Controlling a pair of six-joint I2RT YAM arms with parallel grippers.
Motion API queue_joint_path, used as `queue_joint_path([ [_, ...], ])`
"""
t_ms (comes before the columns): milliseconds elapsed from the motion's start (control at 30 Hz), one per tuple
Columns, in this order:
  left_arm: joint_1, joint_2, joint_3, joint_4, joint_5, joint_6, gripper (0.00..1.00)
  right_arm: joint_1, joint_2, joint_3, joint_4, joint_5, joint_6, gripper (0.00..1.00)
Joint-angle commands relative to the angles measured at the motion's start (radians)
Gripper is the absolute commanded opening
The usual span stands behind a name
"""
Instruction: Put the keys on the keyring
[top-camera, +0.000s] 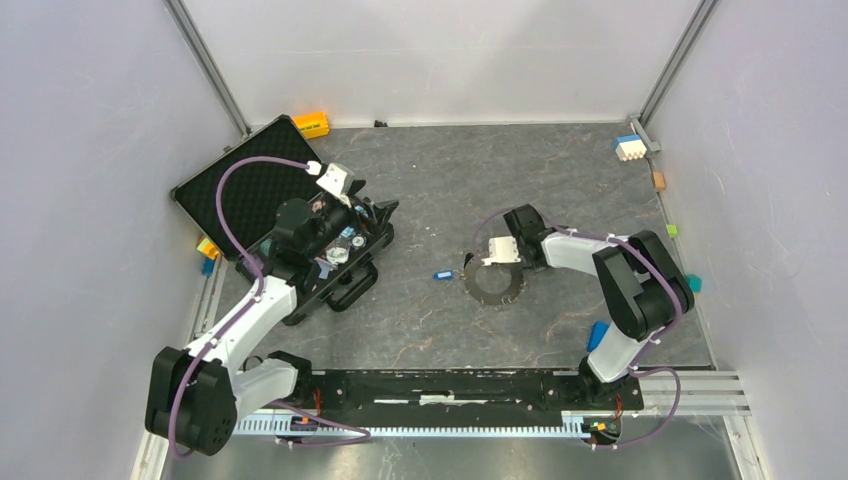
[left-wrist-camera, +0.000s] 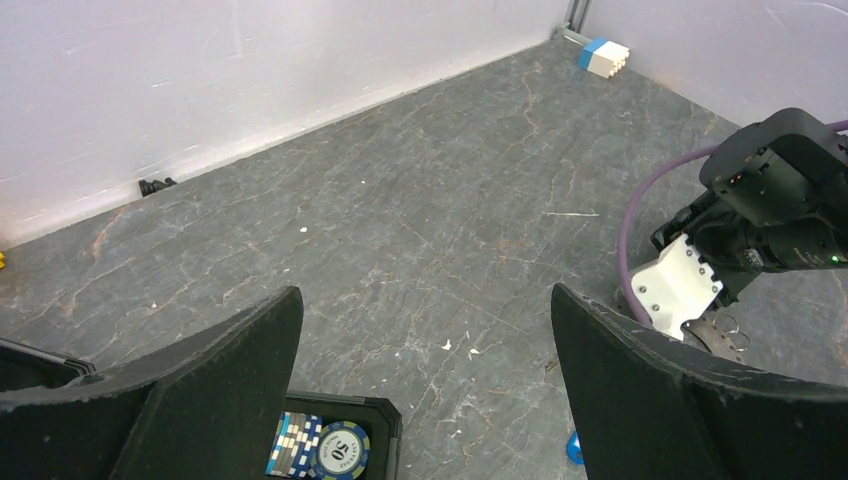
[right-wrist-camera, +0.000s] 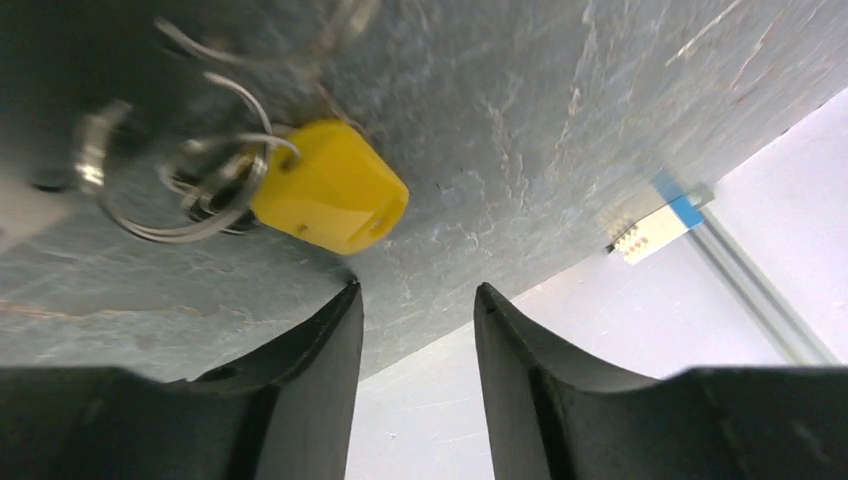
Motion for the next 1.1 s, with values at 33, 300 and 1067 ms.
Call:
queue_joint_path([
  [33,0.005,-0.020,0.005,0.044,-0.036,0.019,1.00,-0.064,0.006,0.008,-0.037,-0.073,-0.020,0.56],
  [300,0.006,-0.015,0.014,0.033,-0.088,0.022,1.00,-0.178,-0.024,0.062,-0.049,-0.101,-0.048,0.84],
  [1067,0.007,0.002,0.052,-0.071,-0.493,0.110,1.00,-0.362,-0.216,0.339,0.035,-0.347,0.408,0.98],
])
